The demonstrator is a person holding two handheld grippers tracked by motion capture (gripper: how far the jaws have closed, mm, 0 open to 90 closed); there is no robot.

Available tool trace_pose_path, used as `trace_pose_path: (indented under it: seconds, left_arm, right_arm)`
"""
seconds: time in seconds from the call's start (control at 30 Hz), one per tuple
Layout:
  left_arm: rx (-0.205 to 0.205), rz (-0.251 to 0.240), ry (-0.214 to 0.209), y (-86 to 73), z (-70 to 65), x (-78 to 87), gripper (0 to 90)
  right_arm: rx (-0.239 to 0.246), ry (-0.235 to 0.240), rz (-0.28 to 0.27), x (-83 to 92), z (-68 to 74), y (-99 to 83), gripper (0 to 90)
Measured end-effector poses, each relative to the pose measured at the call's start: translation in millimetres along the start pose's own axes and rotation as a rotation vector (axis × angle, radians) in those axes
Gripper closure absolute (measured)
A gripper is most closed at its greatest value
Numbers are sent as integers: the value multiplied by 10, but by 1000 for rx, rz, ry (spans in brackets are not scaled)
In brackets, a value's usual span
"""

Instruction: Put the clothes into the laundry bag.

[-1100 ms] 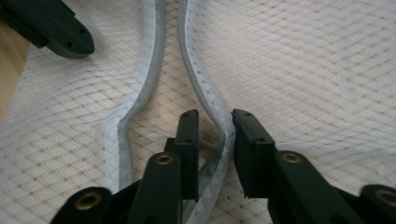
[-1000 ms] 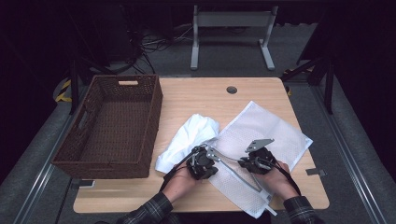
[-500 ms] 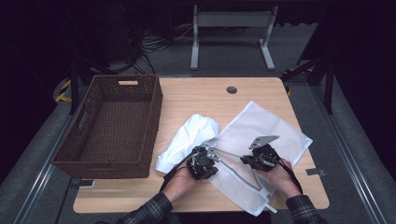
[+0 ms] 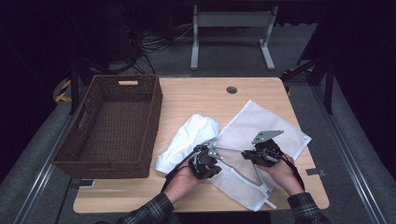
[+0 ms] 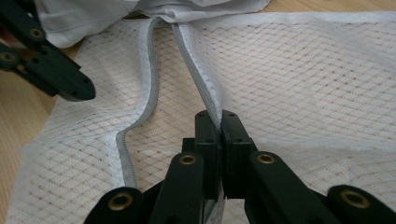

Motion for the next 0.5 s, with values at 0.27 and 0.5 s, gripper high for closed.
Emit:
trace_pose_path:
  seconds: [0.27,0.5]
  left_arm:
    - [-49,-10,4,231,-179,-183,900]
    - [-73,29,28,231,-217,-356,900]
  right_arm:
    - [-5,0,-3,7,14,3,877]
    - [-11,-1,-22,54,7,16,877]
Point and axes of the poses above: each handheld gripper's, and its own axes: x roughly backward along the jaws, y roughly out of its top, z roughly to its left, the point moved 6 cm from there along -x, roughly forward along the jaws, and after that the axes turned 13 degrees about y, right-handed, at the moved point
